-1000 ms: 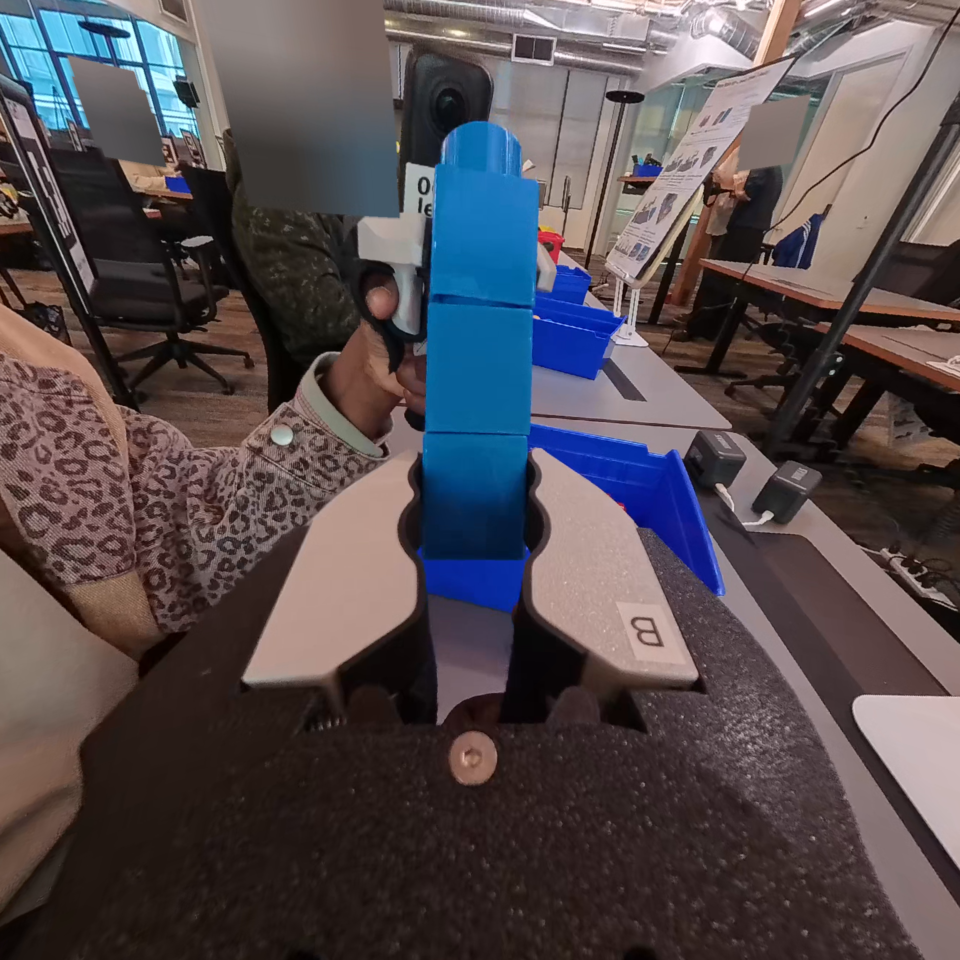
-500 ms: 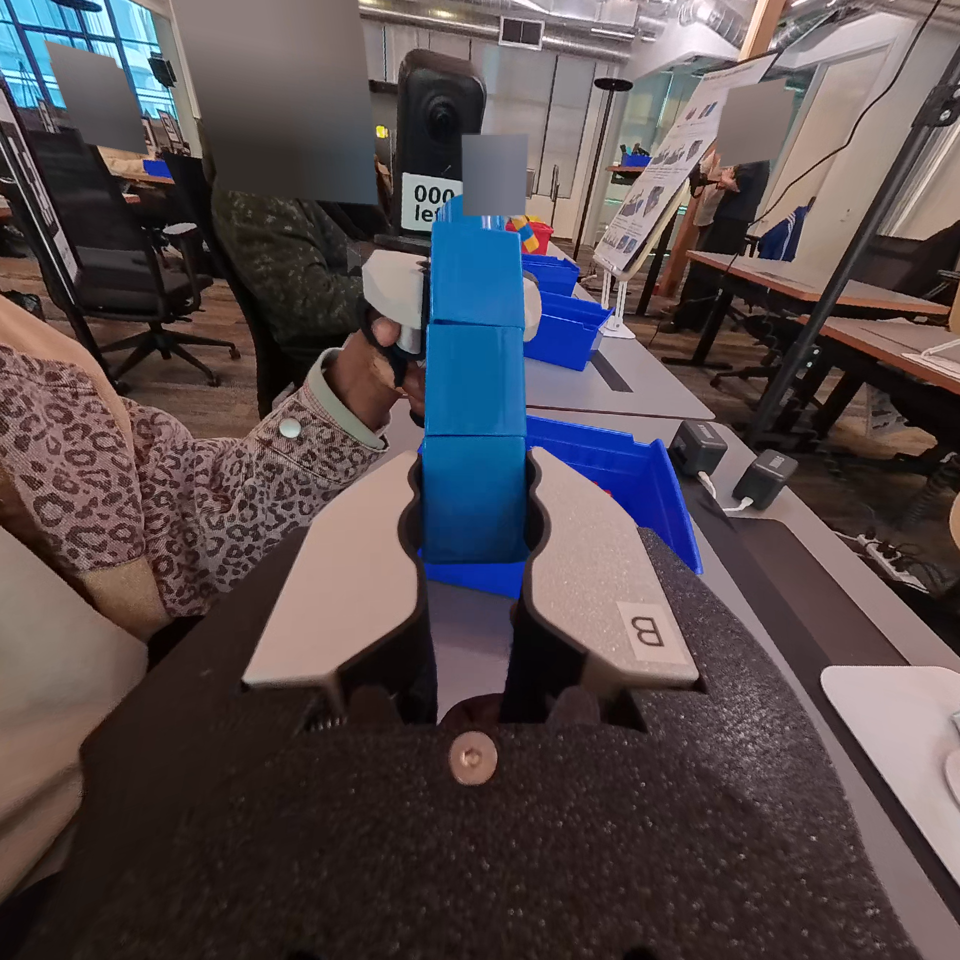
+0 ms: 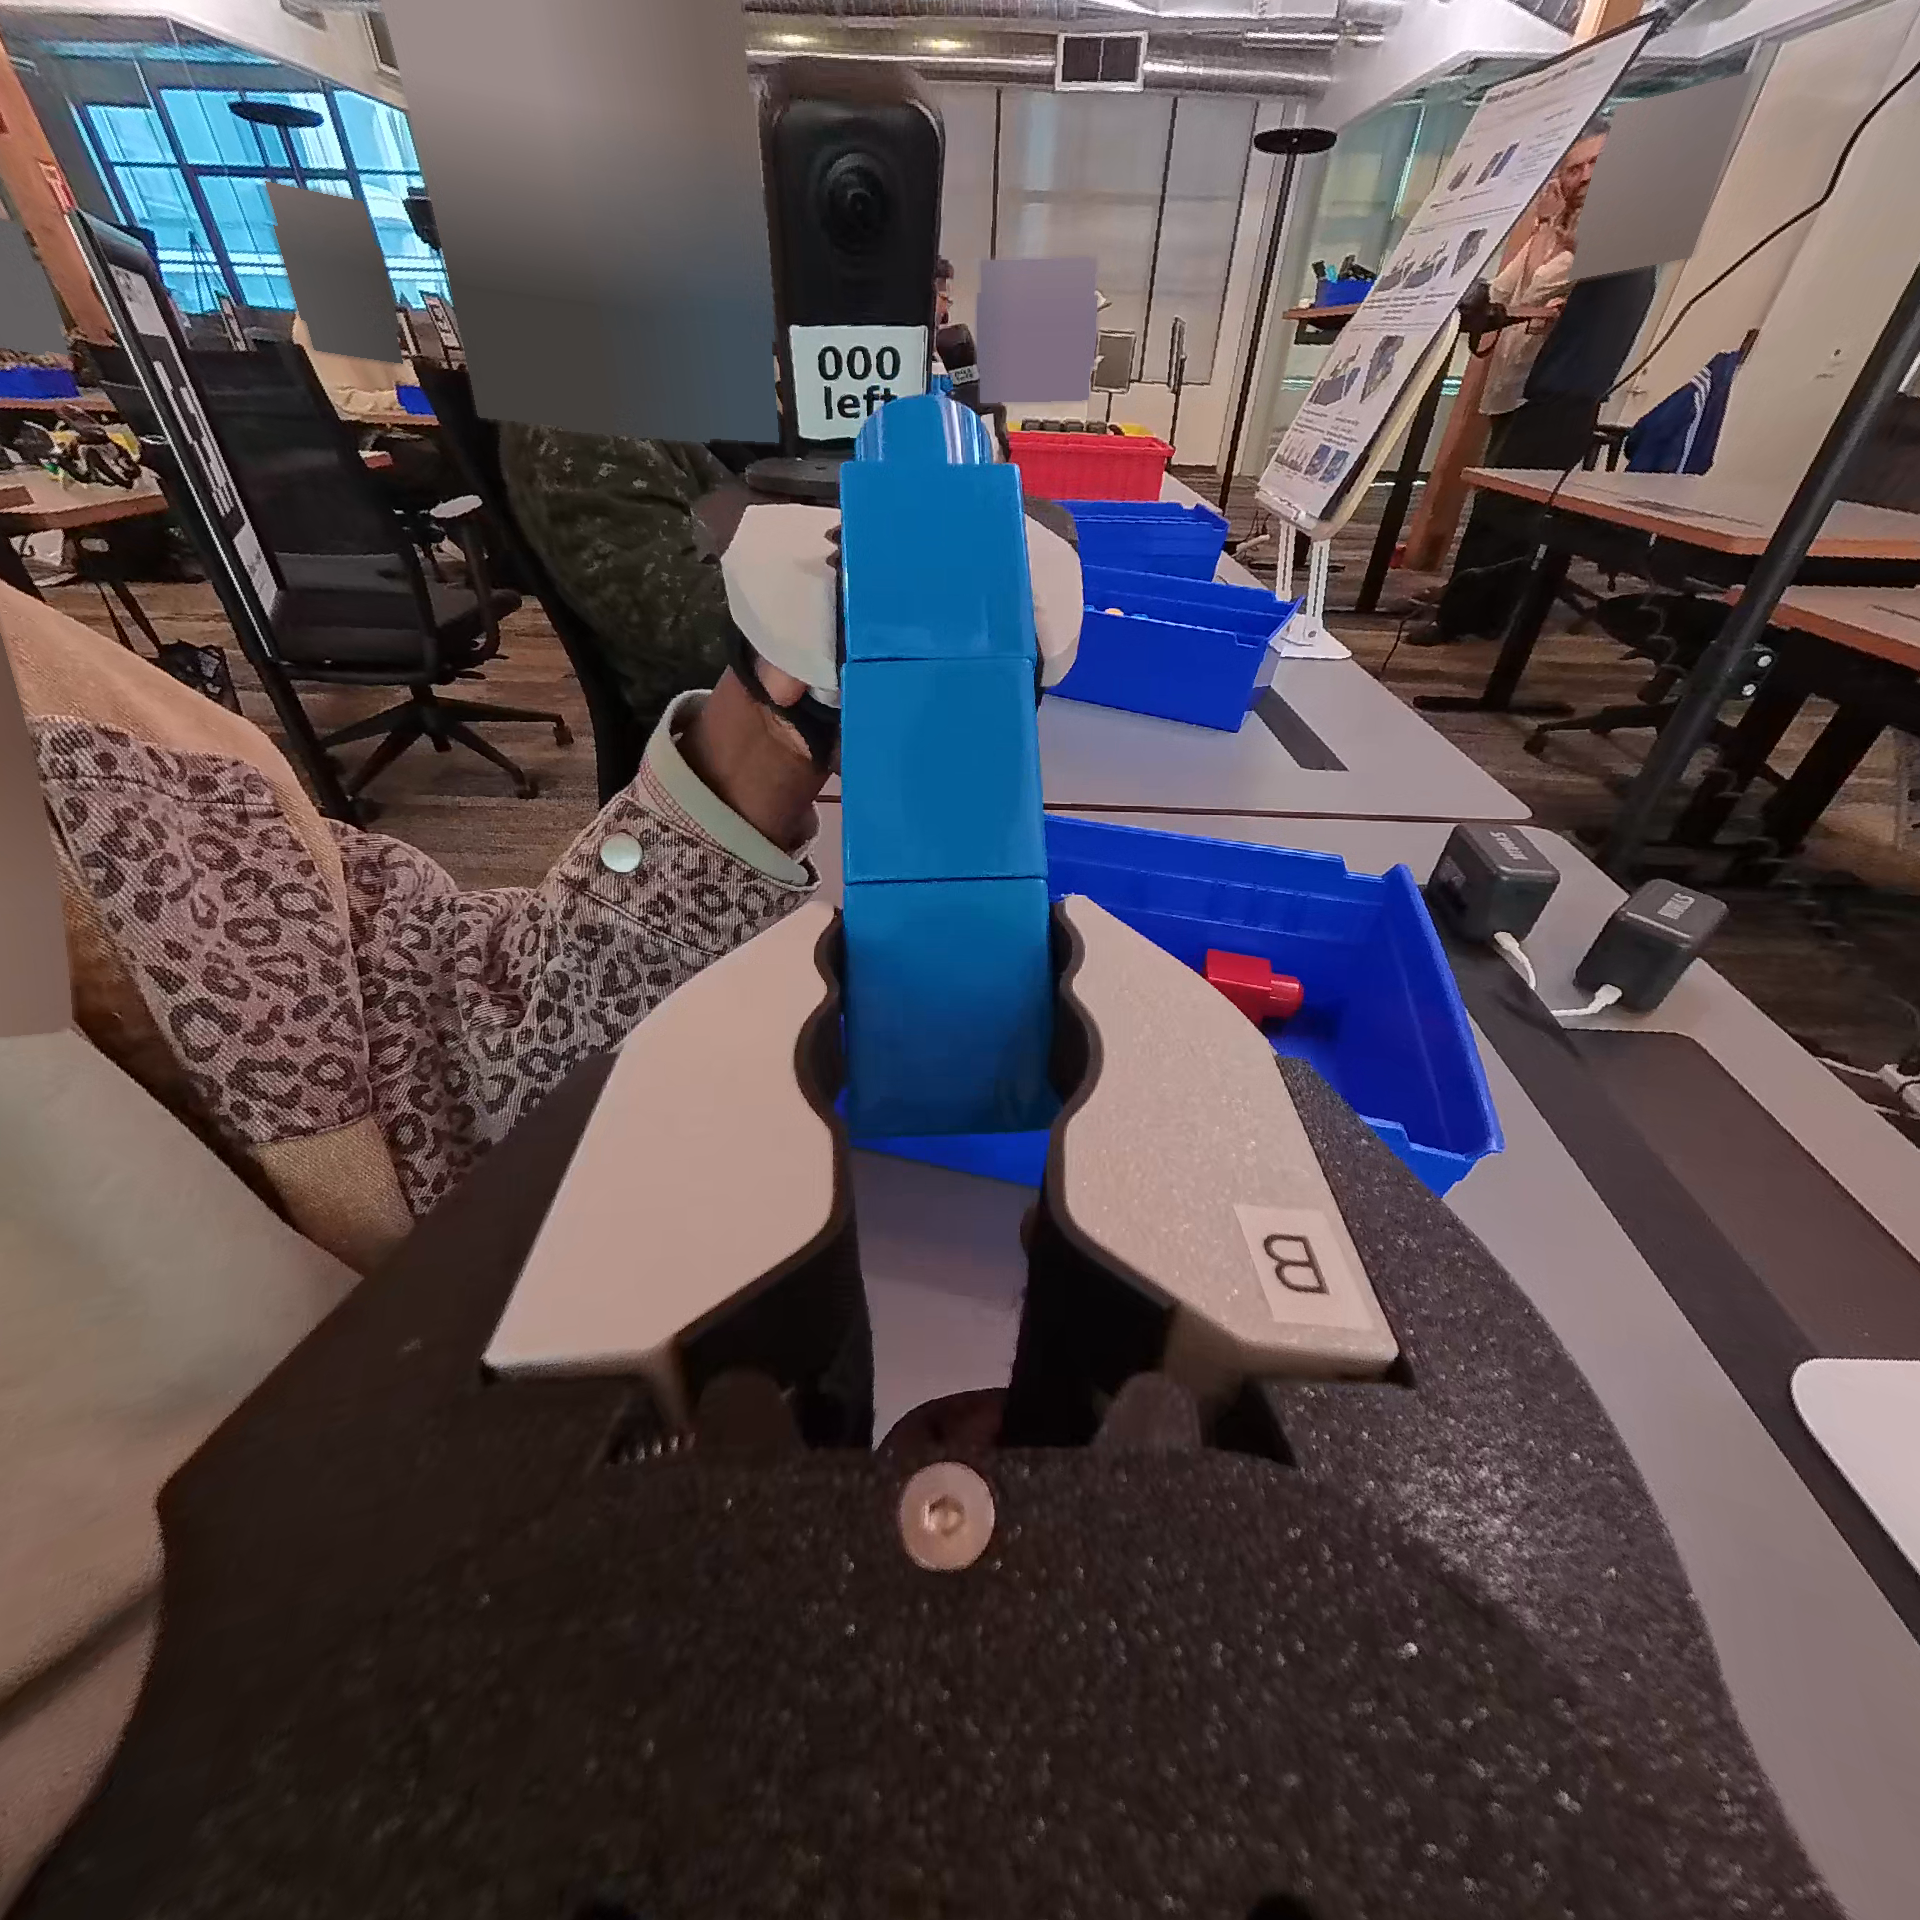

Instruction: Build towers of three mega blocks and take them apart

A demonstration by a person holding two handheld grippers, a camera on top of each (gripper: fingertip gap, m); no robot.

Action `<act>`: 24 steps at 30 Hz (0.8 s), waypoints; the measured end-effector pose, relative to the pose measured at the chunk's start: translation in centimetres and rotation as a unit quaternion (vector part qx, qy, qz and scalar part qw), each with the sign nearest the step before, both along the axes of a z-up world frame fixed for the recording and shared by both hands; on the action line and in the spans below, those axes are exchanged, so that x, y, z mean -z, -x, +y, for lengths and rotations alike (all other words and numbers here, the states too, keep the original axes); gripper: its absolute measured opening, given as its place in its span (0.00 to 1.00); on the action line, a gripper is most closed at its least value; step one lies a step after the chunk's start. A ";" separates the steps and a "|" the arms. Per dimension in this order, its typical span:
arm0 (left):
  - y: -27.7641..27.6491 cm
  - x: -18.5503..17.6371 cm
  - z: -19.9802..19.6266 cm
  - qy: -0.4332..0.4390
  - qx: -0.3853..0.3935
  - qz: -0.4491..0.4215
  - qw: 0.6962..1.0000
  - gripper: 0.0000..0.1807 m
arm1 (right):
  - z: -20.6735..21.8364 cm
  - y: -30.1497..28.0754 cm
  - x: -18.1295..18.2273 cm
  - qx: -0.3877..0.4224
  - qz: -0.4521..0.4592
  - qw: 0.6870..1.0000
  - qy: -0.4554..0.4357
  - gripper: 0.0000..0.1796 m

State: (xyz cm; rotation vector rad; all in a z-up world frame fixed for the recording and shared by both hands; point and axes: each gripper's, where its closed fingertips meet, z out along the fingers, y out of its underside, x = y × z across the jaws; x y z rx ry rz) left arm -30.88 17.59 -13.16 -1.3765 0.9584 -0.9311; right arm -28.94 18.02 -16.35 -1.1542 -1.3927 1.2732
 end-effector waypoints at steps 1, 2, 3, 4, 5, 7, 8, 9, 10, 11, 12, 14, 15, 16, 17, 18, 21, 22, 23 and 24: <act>0.0 0.1 0.0 0.002 0.001 0.003 1.000 0.20 | 0.0 0.0 0.0 0.001 -0.001 1.000 -0.002 0.20; 0.1 0.3 0.0 0.004 0.002 0.005 1.000 0.20 | 0.0 0.0 0.1 0.001 -0.003 1.000 -0.004 0.20; 0.1 0.3 0.0 0.006 0.004 0.005 1.000 0.20 | 0.0 0.0 0.1 0.000 -0.003 1.000 -0.004 0.20; 0.1 0.3 0.0 0.007 0.005 0.004 1.000 0.20 | 0.0 0.0 0.0 0.000 -0.001 1.000 -0.004 0.20; 0.1 0.2 0.0 0.007 0.005 0.002 1.000 0.20 | 0.0 0.0 -0.1 0.000 0.000 1.000 -0.004 0.20; 0.0 0.1 0.0 0.006 0.004 0.001 1.000 0.20 | 0.0 -0.1 -0.1 0.000 0.002 1.000 -0.005 0.20; 0.0 0.0 0.0 0.003 0.003 -0.004 1.000 0.20 | 0.0 -0.1 -0.2 0.001 0.006 1.000 -0.005 0.20; -0.1 -0.6 0.1 -0.008 0.000 -0.017 1.000 0.20 | 0.0 -0.1 -0.6 0.001 0.019 1.000 -0.001 0.19; -0.2 -1.5 0.2 -0.027 0.000 -0.043 0.999 0.21 | 0.0 0.0 -1.3 -0.002 0.040 0.999 0.011 0.20; -0.3 -2.5 0.3 -0.041 -0.001 -0.073 0.997 0.21 | 0.1 0.1 -1.9 -0.004 0.062 0.998 0.028 0.20; -0.5 -3.0 0.7 -0.043 -0.007 -0.094 0.995 0.22 | 0.4 0.2 -2.6 -0.003 0.089 0.995 0.044 0.20; -0.9 -3.2 1.7 -0.033 -0.024 -0.115 0.993 0.28 | 1.1 -0.1 -4.0 -0.003 0.152 0.985 0.082 0.19; -1.2 -3.2 2.1 -0.028 -0.028 -0.122 0.992 0.29 | 1.5 -0.4 -4.4 -0.003 0.175 0.979 0.102 0.19; -1.5 -3.4 2.2 -0.027 -0.024 -0.131 0.991 0.28 | 1.8 -0.6 -4.6 -0.004 0.185 0.976 0.115 0.20; -1.9 -3.6 2.2 -0.026 -0.018 -0.142 0.989 0.27 | 2.0 -0.7 -4.5 -0.001 0.183 0.976 0.118 0.20; -2.2 -3.8 2.3 -0.026 -0.016 -0.150 0.988 0.25 | 2.2 -0.6 -4.2 0.004 0.175 0.978 0.114 0.20; -3.0 -3.7 2.8 -0.031 -0.027 -0.158 0.987 0.21 | 1.9 -0.3 -4.2 0.003 0.175 0.979 0.108 0.20; -3.0 -3.8 2.7 -0.032 -0.020 -0.163 0.986 0.21 | 1.8 -0.3 -4.3 -0.001 0.178 0.978 0.108 0.20; -3.0 -3.6 2.7 -0.028 -0.016 -0.158 0.987 0.21 | 1.7 -0.2 -4.1 -0.002 0.171 0.980 0.105 0.20; -2.9 -3.2 2.6 -0.024 -0.013 -0.141 0.990 0.20 | 1.7 -0.1 -3.6 -0.002 0.151 0.984 0.097 0.20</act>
